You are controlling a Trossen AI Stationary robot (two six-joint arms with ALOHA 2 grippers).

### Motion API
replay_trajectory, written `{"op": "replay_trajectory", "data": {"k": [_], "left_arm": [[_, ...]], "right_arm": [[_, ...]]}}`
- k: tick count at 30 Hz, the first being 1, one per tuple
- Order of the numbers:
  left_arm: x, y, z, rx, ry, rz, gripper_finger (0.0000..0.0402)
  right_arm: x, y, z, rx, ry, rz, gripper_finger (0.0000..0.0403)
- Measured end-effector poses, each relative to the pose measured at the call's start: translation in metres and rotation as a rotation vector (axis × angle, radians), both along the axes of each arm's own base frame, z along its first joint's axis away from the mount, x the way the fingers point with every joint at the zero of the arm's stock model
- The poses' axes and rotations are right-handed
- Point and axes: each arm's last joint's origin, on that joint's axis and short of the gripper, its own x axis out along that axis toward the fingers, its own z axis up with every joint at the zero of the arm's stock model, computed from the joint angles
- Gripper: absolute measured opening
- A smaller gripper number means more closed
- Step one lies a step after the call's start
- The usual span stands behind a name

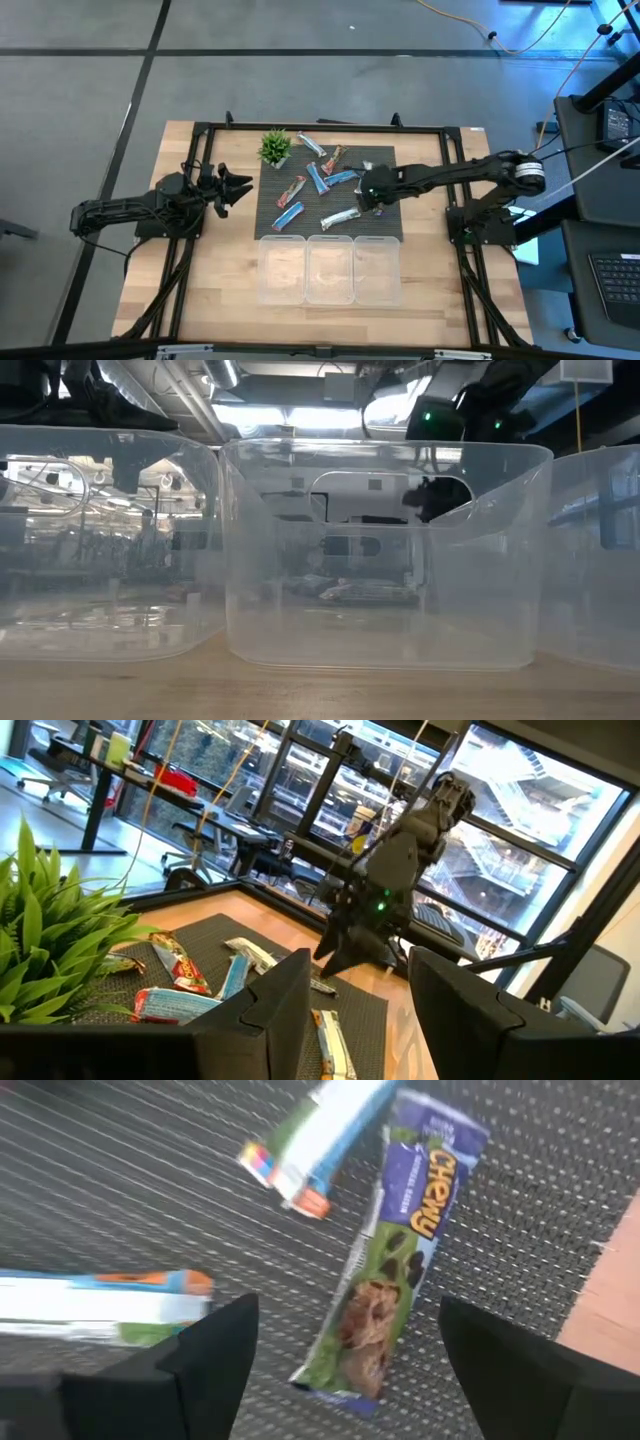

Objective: Pick and place Granola Bars by type
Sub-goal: Put the blue granola bar into the right transparent bin

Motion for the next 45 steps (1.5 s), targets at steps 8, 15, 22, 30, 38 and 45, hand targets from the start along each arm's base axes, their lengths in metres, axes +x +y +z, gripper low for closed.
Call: {"op": "replay_trajectory", "data": {"k": [8,15,22,30,38,45], "left_arm": [[0.0,0.0,0.0,-0.002,0.0,0.016,0.0164],[0.0,0.0,0.0,-0.002,0.0,0.016,0.0161],[0.0,0.0,0.0,-0.002,0.0,0.016,0.0164],[0.0,0.0,-0.001,-0.003,0.008,0.016,0.0162],[0.0,0.0,-0.001,-0.003,0.008,0.016,0.0163],[0.0,0.0,-0.001,-0.003,0.008,0.015,0.0164]], "right_arm": [[0.006,-0.001,-0.024,0.011,0.079,0.001,0.029],[0.008,-0.003,-0.031,0.014,0.103,-0.003,0.0216],[0.006,-0.007,-0.031,0.015,0.108,-0.018,0.0144],[0.006,-0.008,-0.031,0.018,0.107,-0.017,0.0078],[0.002,-0.007,-0.018,0.024,0.066,-0.016,0.0068],[-0.007,-0.003,0.019,0.062,-0.085,0.001,0.0061]]}}
